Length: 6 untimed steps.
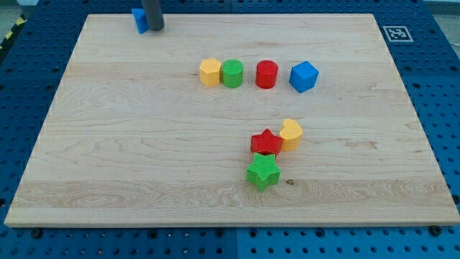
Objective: Move blue triangle on left side slightly
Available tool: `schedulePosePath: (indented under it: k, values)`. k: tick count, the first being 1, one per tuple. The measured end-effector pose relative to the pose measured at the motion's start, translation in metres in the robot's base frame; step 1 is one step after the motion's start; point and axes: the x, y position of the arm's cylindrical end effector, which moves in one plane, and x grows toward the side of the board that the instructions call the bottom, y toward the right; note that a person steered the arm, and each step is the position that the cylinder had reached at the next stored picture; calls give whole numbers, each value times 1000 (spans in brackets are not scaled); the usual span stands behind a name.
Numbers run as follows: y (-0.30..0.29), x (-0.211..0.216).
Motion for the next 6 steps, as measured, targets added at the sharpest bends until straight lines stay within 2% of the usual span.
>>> schedulePosePath:
  k: [2, 4, 5, 6]
  values:
    - [-2, -14]
    - [-43, -14]
    - [-38, -14]
    - [26, -7]
